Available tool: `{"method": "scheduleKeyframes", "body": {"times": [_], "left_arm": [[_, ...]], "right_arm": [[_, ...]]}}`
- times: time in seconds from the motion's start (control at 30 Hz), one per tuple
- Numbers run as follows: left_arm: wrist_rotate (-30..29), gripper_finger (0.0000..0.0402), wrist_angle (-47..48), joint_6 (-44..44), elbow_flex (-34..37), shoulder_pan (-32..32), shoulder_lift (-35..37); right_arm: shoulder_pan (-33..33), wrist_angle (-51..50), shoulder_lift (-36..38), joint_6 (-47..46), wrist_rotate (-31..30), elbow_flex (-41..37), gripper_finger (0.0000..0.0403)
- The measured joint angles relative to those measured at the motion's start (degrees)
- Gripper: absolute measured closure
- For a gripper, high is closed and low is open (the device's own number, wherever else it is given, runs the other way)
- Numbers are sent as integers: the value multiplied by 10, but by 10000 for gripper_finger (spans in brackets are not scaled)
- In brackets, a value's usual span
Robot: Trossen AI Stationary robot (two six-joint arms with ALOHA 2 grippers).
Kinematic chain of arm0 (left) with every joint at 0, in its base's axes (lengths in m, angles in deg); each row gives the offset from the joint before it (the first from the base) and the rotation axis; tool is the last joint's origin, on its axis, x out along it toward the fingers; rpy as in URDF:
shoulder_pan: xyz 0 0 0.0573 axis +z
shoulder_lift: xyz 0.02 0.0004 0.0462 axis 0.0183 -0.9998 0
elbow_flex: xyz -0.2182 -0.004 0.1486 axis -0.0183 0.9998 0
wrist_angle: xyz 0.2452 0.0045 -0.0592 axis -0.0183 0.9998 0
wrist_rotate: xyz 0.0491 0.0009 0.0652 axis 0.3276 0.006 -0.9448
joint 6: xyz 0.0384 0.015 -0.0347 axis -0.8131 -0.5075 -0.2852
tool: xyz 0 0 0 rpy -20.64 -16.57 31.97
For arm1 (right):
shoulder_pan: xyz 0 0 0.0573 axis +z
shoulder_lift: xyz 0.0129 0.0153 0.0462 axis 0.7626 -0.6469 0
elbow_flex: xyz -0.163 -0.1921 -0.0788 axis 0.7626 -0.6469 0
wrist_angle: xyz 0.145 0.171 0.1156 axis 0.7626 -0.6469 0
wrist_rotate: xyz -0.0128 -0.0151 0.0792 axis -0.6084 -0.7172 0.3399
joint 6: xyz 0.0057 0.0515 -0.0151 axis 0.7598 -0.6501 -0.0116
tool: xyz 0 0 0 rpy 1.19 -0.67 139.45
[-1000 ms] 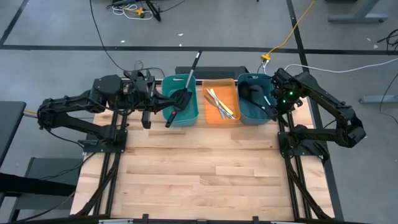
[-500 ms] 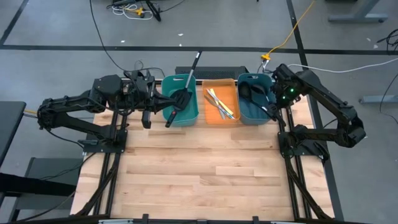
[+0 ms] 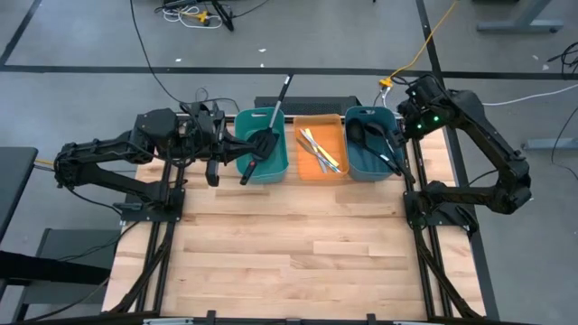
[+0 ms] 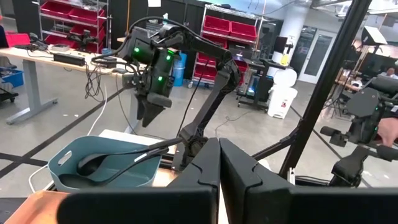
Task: Pick & Place Kitchen Items
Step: Return to Home Position
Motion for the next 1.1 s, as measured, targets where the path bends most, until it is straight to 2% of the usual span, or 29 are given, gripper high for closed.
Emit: {"method": "scheduleKeyframes", "body": {"times": [0.27,0.73,1.1], "left_arm": [[-1,397,0,2,0,0,0],[-14,397,0,9,0,0,0],[-15,397,0,7,0,0,0]], "right_arm": [[6,47,22,0,0,-2,153],[60,164,120,-75,1,-2,276],[107,265,133,-85,0,-3,344]]}}
